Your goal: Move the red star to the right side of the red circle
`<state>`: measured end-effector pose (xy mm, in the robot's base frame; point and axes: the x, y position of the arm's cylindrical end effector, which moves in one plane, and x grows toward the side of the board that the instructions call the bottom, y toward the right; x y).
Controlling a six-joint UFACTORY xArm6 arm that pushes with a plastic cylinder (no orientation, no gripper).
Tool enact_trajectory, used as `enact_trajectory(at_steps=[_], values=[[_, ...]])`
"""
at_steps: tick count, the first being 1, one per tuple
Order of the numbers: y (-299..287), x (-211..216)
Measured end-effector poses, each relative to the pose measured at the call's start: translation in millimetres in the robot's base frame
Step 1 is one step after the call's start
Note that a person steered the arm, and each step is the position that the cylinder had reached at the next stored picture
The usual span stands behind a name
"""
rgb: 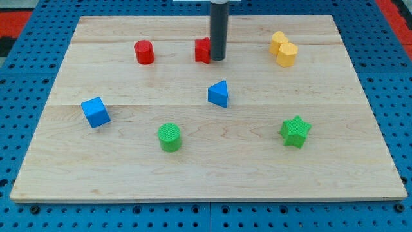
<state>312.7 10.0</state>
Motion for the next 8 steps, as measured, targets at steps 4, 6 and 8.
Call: enact_trajectory(at_steps=[4, 6, 8], values=[[-17.0, -64.2], [-16.7, -14.5], [-17.4, -11.3]])
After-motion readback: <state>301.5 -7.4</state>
